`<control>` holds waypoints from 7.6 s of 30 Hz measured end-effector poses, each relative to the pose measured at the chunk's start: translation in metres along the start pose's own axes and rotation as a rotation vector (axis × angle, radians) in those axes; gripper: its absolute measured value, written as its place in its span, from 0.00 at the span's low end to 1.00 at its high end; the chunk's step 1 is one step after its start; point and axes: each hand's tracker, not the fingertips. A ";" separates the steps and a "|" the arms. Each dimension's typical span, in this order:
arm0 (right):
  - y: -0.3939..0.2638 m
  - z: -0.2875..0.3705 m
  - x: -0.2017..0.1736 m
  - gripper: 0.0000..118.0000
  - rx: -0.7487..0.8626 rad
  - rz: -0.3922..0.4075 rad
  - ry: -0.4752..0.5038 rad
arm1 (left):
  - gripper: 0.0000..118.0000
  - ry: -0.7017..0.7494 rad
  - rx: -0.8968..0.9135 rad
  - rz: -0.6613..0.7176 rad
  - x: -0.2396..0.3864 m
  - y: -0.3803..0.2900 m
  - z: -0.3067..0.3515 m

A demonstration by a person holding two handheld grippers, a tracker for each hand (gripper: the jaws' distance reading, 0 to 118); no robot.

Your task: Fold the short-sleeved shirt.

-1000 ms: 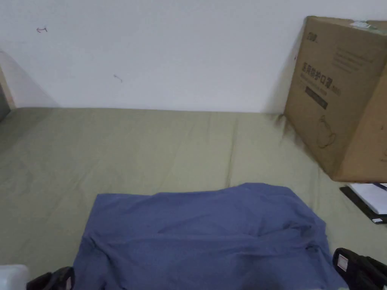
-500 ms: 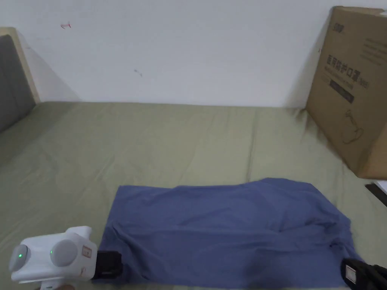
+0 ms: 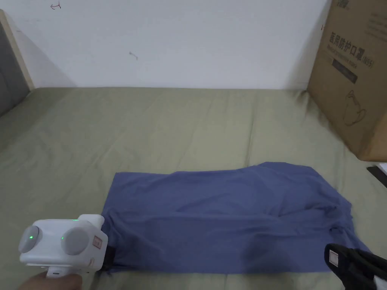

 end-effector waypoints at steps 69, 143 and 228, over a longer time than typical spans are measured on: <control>0.032 0.065 -0.004 0.00 0.350 -0.010 -0.052 | 0.00 -0.161 0.894 -0.046 0.067 -0.128 0.207; 0.139 -0.248 0.184 0.00 -0.424 -0.179 -0.152 | 0.00 -0.110 0.259 0.028 -0.012 0.085 0.025; 0.042 0.000 -0.105 0.00 0.100 0.277 -0.054 | 0.99 -1.206 -0.012 0.514 -0.127 -0.027 -0.076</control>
